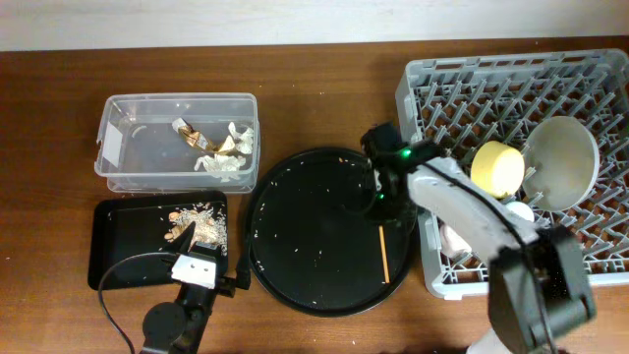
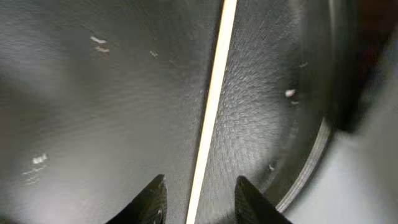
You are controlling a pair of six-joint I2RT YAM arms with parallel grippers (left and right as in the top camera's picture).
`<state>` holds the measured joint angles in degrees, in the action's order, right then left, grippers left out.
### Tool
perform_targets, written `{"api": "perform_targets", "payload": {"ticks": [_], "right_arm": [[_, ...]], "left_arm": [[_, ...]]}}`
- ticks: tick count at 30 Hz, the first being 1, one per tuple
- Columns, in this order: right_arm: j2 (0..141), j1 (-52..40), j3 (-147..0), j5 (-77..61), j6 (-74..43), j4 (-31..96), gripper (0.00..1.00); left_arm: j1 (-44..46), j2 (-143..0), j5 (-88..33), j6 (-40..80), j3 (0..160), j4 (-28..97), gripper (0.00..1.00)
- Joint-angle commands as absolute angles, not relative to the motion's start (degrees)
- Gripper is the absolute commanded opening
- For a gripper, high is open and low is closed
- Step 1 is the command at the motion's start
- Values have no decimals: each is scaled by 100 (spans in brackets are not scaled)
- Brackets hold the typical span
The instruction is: Sort waste into correct bins and load items into the dishwasher rack
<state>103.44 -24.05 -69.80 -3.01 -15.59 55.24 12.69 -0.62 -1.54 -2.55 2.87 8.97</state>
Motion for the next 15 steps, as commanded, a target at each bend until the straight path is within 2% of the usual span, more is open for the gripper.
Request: {"api": "perform_targets", "payload": {"ticks": [1,4,8,15], "right_arm": [[10755,-2392,-6814,-235,-1857,5290,34],[11037,-2392,-6812,-235,-1898,5109,32],[11120,-2394,-6746,-257,-2119,5030,4],[10508,-2392,-7046,-255,-1981,5162,4]], "left_arm": [[1260,-34,-178,-217,255,886,99],[1260,-34,-176,-220,255,888,99],[1260,-34,-176,-220,255,888,99],[1260,-34,-176,-217,255,888,99]]}}
